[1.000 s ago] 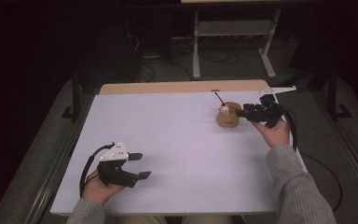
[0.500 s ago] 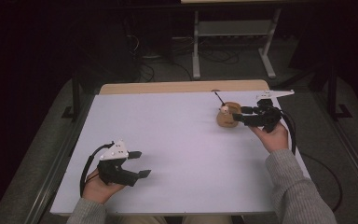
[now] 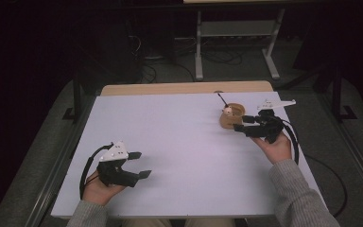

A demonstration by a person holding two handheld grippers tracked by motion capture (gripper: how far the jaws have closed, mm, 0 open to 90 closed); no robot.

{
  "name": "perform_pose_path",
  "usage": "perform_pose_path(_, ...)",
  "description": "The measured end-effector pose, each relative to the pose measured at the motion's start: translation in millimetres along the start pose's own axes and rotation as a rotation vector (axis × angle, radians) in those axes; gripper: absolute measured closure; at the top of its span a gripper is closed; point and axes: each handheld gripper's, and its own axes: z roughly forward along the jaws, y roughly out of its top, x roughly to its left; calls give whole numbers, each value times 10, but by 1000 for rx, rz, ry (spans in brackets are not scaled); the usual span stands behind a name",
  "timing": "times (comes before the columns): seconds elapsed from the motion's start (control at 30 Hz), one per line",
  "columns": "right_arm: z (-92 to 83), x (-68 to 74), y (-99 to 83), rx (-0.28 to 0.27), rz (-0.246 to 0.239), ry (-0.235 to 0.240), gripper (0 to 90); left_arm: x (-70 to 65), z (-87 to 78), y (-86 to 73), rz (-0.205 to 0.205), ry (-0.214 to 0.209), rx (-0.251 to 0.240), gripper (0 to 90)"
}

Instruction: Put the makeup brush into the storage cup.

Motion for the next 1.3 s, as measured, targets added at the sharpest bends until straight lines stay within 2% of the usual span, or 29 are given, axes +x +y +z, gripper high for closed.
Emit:
perform_pose_path(0.4, -63, 93, -132, -15, 5, 11, 351, 31, -25, -18, -19, 13, 0, 246)
perform_pose_path(0.87, -99, 241, -244, 5, -20, 9, 329, 42, -41, -46, -31, 29, -4, 245)
perform_pose_path(1.3, -166, 328, -338, -24, -12, 14, 322, 46, -53, -59, -32, 31, -10, 245)
